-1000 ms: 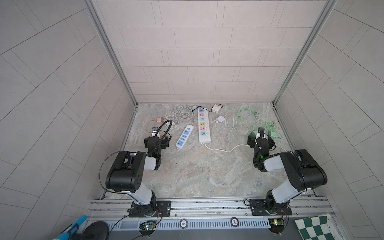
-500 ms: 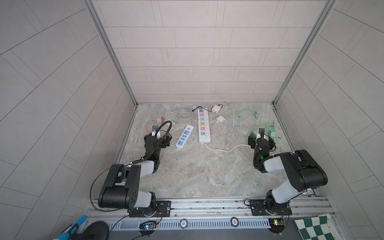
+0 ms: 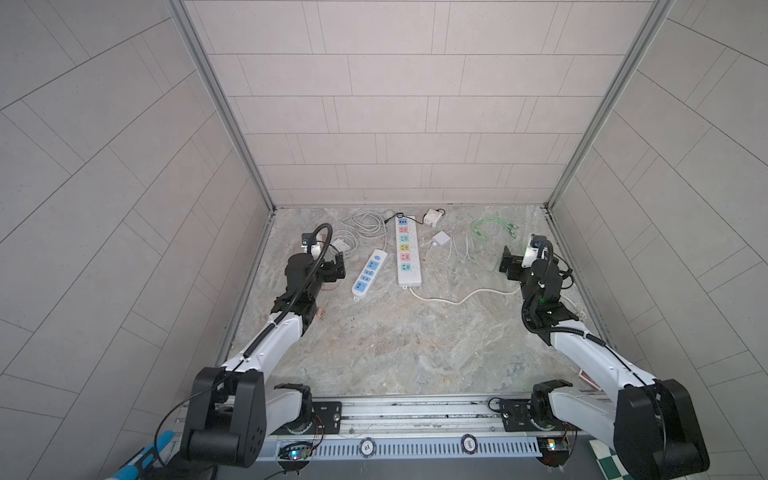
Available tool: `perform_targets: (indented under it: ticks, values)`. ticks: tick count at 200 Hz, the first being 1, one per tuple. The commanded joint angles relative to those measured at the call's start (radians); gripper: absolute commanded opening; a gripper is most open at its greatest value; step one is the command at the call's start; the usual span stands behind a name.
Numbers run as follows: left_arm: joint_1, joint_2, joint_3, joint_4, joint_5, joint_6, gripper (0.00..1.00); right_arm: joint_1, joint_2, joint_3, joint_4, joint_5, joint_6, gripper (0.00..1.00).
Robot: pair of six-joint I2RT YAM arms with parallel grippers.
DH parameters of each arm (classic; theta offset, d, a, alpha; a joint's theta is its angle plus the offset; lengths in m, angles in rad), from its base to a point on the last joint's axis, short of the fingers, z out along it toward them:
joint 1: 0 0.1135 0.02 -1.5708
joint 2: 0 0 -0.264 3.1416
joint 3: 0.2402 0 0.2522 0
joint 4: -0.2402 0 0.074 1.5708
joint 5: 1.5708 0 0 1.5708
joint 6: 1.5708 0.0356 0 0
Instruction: Insert the plug
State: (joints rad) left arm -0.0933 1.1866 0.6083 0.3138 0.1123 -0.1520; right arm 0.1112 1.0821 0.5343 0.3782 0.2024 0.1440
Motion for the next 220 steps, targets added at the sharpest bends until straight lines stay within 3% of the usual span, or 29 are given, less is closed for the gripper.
perform_targets:
  ticks: [1, 54, 109, 173, 220]
  values:
    - [-0.004, 0.008, 0.068, -0.235, 0.11, -0.137, 1.0, 0.005, -0.019, 0.078, -0.336, -0.104, 0.146, 0.99]
    - [-0.007, 0.104, 0.104, -0.281, 0.193, -0.296, 1.0, 0.008, -0.017, 0.131, -0.515, -0.268, 0.226, 0.99]
    - [-0.112, 0.158, 0.249, -0.49, 0.179, -0.145, 1.0, 0.063, 0.124, 0.255, -0.669, -0.476, 0.277, 0.99]
    - [-0.217, 0.478, 0.534, -0.741, 0.087, -0.051, 1.0, 0.173, 0.224, 0.354, -0.748, -0.491, 0.27, 0.98]
    - [-0.237, 0.618, 0.635, -0.773, -0.012, -0.04, 1.0, 0.218, 0.226, 0.358, -0.727, -0.515, 0.273, 0.95]
